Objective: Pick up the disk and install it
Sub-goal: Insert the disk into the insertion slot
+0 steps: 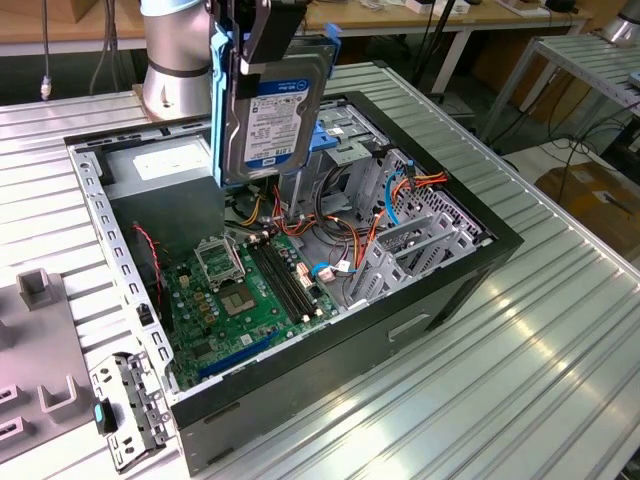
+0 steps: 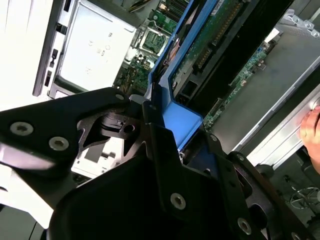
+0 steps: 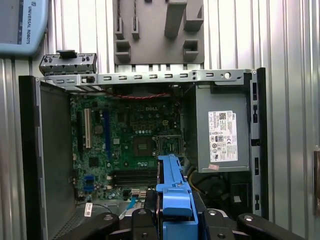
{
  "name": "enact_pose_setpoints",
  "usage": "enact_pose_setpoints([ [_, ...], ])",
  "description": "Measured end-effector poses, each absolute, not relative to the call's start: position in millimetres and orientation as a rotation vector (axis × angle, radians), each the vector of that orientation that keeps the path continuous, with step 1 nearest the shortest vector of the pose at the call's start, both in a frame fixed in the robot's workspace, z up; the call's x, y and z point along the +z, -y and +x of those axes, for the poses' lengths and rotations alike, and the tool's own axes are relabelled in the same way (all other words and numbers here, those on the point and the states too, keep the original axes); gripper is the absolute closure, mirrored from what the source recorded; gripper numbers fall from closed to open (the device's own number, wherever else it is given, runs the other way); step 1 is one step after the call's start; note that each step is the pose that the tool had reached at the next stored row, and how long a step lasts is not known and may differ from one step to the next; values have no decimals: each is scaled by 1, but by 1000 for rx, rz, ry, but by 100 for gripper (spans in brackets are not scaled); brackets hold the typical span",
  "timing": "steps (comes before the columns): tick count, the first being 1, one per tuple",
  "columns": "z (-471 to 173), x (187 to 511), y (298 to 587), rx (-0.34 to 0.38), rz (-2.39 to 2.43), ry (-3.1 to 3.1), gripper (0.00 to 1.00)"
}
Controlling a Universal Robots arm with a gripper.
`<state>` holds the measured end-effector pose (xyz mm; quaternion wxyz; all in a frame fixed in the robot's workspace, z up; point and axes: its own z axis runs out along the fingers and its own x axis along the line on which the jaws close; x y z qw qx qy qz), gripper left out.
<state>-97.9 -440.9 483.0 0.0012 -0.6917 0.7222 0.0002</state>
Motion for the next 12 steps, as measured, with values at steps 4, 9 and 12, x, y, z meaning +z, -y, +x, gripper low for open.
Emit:
enact_pose_setpoints([
  [4,-98,483,451,1,-2171,-2267,63],
  [9,-98,483,461,1,-2171,-2267,63],
  [12,-98,483,465,1,-2171,-2267,63],
])
